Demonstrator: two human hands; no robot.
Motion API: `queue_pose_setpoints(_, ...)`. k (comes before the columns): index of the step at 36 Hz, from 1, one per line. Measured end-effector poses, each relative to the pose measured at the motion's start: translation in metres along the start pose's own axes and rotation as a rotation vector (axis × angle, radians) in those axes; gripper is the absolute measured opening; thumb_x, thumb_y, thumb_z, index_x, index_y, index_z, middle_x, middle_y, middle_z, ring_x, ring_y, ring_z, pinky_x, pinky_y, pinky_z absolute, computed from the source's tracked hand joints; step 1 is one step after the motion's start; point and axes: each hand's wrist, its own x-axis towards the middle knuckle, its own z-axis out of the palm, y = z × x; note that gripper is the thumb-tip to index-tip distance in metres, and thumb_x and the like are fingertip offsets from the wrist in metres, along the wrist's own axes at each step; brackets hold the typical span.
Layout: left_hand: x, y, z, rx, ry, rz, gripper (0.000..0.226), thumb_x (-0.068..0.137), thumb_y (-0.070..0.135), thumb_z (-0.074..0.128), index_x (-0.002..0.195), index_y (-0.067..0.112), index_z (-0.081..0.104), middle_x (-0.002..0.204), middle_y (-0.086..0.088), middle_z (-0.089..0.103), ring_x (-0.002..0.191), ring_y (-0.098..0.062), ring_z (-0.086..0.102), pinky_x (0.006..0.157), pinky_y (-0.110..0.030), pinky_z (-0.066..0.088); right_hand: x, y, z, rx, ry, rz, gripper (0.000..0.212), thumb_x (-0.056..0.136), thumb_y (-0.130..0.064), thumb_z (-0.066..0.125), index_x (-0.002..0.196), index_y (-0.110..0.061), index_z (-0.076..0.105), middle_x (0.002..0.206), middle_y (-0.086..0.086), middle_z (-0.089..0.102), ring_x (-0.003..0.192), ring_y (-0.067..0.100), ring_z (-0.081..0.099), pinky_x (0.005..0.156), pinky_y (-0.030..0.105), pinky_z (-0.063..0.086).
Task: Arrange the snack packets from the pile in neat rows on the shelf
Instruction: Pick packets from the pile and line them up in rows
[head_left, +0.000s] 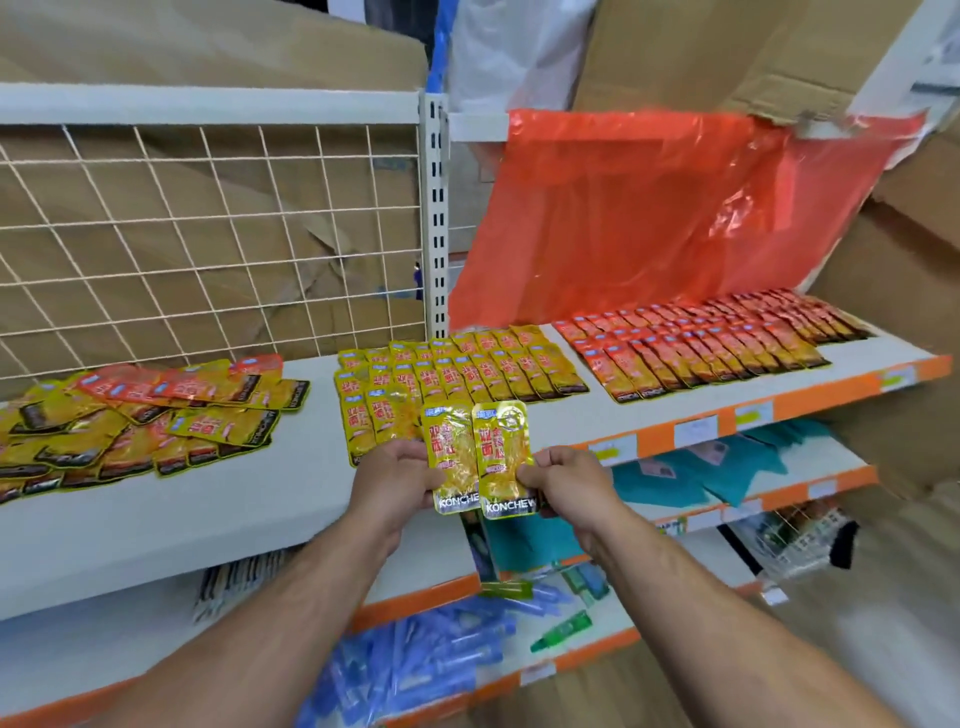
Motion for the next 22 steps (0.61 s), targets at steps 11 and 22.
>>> queue_pose_setpoints(11,0.025,0.024,0.02,0.07,0.33,-0.017,0.026,0.074,-0.003,0.076,0.097,0.006,0.067,0.086,-0.003,0.066,0.061,-0.023,0.062,0.064,-0.035,0.055,0.087,-0.025,-0.011,-0.106,-0.18,-0.099,0.04,0.084,-0.009,0.071,0.057,-0.017,0.043,0.058,0.001,0.045,0.054,0.015,0.041,0.051,0.024,0.031)
queue_pose_setpoints(22,0.045,0.028,0.016,0.185,0.499,-0.06,0.023,0.072,0.003,0.078,0.09,0.013,0.069,0.096,-0.004,0.069,0.09,-0.022,0.065,0.076,-0.027,0.051,0.129,-0.022,0.015,-0.147,-0.314,-0.064,0.026,0.085,-0.011,0.07,0.069,-0.014,0.05,0.064,0.008,0.039,0.052,0.017,0.032,0.053,0.025,0.025)
